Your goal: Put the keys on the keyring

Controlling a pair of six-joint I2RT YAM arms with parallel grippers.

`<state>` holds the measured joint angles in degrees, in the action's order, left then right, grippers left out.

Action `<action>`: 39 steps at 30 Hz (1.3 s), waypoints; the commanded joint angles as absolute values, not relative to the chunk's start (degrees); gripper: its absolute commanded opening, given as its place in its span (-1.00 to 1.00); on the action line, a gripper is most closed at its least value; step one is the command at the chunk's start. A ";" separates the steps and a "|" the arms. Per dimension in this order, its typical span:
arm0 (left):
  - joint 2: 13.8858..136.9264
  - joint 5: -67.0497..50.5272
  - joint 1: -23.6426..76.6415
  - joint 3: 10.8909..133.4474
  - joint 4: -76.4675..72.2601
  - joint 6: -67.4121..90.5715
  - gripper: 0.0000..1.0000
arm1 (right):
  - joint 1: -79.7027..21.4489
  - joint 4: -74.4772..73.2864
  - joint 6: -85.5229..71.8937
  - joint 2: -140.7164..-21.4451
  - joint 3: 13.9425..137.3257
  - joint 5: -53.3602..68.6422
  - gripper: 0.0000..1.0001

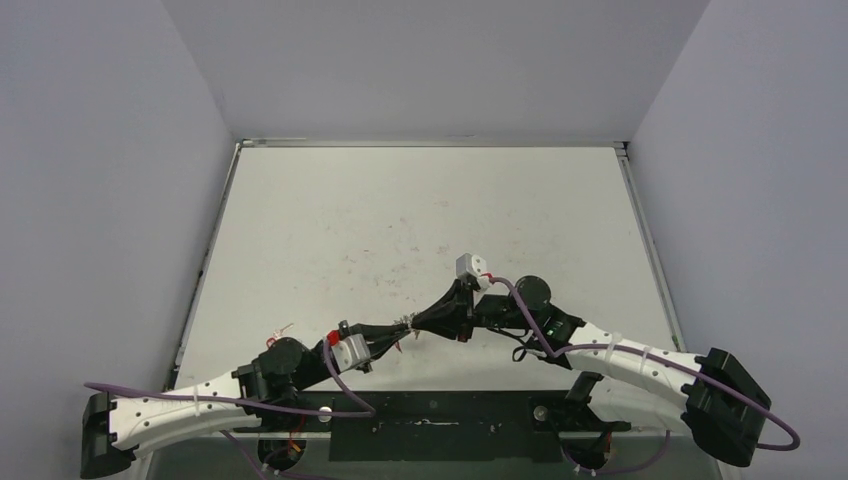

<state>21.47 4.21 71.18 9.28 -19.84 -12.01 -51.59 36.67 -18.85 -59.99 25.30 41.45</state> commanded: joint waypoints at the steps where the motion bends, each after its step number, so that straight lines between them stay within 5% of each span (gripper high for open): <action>1: 19.22 7.73 70.66 11.33 -26.02 -10.68 -1.00 | -50.10 38.11 -14.48 -56.32 24.91 40.54 -1.00; 7: 20.78 7.13 70.66 12.57 -24.80 -10.35 -1.00 | -50.44 37.40 -13.61 -56.10 24.95 40.91 -0.96; 17: 25.71 6.91 70.66 19.45 -13.55 -14.21 -1.00 | -54.88 14.45 3.03 -52.07 33.48 39.94 -0.27; 21: 27.97 6.11 70.66 22.67 -7.50 -16.12 -1.00 | -57.72 3.69 12.94 -51.88 37.80 37.53 -0.17; 30: 33.13 4.22 70.66 28.27 -0.09 -17.75 -1.00 | -61.44 -17.30 28.75 -55.97 48.04 31.31 -0.18; 39: 34.51 5.01 70.66 28.12 -0.87 -16.60 -1.00 | -65.79 -15.43 25.56 -57.93 48.58 22.92 -0.19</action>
<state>34.48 5.28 70.78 25.19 1.19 -16.75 -63.88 -17.17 26.52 -56.84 46.50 29.04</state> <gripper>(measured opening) 0.039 0.406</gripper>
